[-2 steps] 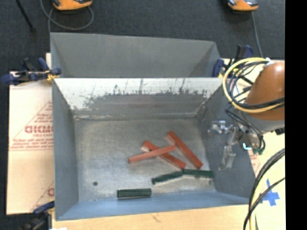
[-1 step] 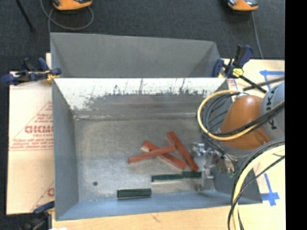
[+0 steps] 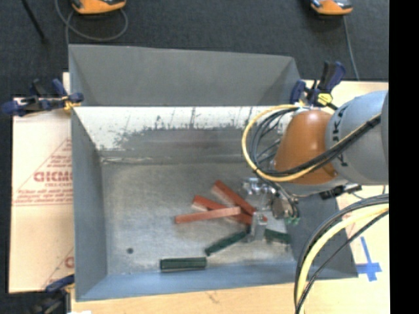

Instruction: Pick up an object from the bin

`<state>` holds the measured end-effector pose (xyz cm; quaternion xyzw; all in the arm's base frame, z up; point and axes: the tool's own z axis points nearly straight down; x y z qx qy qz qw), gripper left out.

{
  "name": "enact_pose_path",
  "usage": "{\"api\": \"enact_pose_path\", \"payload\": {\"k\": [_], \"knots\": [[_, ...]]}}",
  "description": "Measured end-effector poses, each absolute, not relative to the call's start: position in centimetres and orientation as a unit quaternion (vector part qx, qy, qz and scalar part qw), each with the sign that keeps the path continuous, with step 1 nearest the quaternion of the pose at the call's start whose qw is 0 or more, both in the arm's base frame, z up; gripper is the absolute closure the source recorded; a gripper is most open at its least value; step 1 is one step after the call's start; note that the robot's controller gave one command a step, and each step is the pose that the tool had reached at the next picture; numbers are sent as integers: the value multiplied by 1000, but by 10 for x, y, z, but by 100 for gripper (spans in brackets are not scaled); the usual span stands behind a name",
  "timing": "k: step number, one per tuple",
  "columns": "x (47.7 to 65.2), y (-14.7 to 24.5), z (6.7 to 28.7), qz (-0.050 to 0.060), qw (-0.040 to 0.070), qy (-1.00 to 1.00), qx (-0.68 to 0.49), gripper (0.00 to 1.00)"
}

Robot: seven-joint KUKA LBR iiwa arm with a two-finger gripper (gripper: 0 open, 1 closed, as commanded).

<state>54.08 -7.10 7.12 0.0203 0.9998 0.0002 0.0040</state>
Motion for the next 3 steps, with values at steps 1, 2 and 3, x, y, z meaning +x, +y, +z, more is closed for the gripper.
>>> {"api": "enact_pose_path", "payload": {"k": [1, 2, 3], "knots": [[583, -9, 71, 1, 4, 1000, 4, 0], [581, -13, 72, 0, 3, 1000, 4, 100], [586, 32, 154, 1, 6, 999, -41, 100]]}}
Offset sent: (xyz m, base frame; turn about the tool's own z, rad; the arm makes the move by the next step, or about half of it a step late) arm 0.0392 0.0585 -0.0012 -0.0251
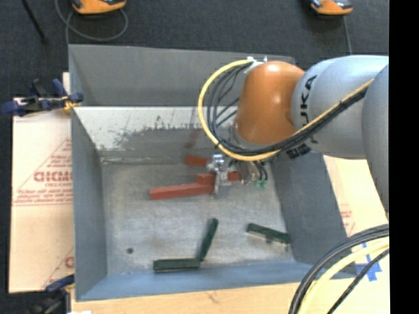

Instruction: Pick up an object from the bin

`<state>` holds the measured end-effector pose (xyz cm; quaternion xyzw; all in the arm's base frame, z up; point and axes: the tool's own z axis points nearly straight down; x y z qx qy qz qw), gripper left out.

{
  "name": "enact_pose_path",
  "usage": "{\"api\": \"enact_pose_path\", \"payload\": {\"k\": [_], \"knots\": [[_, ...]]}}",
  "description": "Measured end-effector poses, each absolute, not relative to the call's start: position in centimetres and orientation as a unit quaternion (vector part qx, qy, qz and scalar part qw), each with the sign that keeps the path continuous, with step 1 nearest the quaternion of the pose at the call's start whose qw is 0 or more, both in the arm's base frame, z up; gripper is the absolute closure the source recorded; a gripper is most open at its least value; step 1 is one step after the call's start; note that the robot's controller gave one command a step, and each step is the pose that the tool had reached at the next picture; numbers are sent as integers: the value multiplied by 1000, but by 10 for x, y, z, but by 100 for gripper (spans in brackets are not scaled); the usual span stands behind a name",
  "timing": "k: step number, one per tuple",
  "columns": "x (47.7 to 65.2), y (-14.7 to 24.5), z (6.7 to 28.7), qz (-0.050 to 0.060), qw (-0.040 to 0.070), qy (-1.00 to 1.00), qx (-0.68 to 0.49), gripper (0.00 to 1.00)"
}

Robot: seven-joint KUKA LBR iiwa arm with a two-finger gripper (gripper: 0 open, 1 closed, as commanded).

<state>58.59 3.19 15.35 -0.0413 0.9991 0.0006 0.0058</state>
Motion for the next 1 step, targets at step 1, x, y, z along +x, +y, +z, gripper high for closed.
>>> {"api": "enact_pose_path", "payload": {"k": [1], "knots": [[608, 23, 285, -1, 7, 996, -85, 100]]}}
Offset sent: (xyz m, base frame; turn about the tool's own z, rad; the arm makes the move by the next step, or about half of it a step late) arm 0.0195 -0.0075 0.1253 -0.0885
